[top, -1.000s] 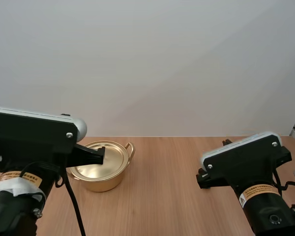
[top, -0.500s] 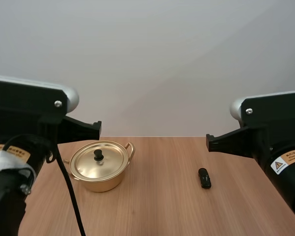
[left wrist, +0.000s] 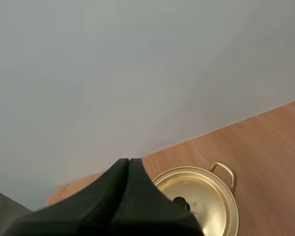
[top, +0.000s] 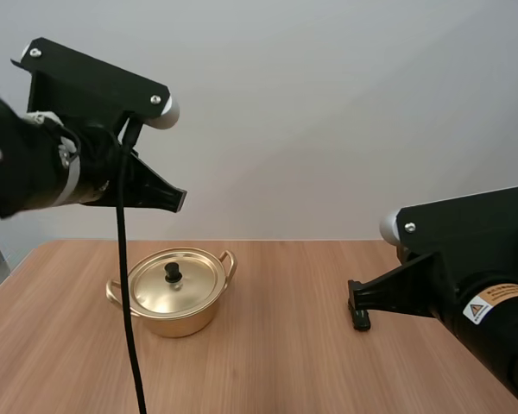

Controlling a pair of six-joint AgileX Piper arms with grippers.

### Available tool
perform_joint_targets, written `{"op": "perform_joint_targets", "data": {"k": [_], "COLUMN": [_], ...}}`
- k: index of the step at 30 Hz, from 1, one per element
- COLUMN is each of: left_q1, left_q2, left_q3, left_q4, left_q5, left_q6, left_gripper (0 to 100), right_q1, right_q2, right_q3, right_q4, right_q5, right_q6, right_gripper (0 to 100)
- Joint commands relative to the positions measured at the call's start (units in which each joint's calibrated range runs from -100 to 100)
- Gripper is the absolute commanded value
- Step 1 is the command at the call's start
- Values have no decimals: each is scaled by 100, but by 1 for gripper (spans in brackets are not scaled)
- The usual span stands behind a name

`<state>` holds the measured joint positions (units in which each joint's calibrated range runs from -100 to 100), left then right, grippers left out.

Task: Open the pot, put the car inside, and close it

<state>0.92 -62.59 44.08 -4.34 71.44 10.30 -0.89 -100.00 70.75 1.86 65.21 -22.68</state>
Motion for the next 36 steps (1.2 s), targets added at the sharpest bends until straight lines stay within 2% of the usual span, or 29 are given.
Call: {"op": "perform_joint_targets", "data": {"k": [1, 14, 16, 17, 19, 22, 30, 36], "left_q1": [1, 1, 1, 1, 1, 1, 1, 1], "left_q2": [2569, 3571, 3677, 3708, 3768, 3824, 4203, 4544], "left_q3": [-747, -978, -978, -978, -978, -978, -978, -964], "left_q4": [-5, -141, -141, -141, -156, -160, -154, -475], "left_q5": [1459, 1401, 1434, 1453, 1494, 1541, 2088, 2021], "left_q6": [4, 178, 178, 178, 178, 178, 517, 712], "left_gripper": [0, 0, 9, 17, 44, 99, 100, 100], "right_q1": [6, 6, 6, 6, 6, 6, -8, -18], "right_q2": [0, 0, 0, 0, 0, 0, 0, 0], "right_q3": [-6, -6, -6, -6, -6, -6, -6, -6], "right_q4": [0, -12, -12, -12, -12, -12, -11, -11], "right_q5": [2, 2, 2, 2, 2, 2, 2, 2], "right_q6": [-8, -7, -7, -7, -7, -7, -7, -7], "right_gripper": [0, 0, 0, 0, 0, 0, 0, 0]}}
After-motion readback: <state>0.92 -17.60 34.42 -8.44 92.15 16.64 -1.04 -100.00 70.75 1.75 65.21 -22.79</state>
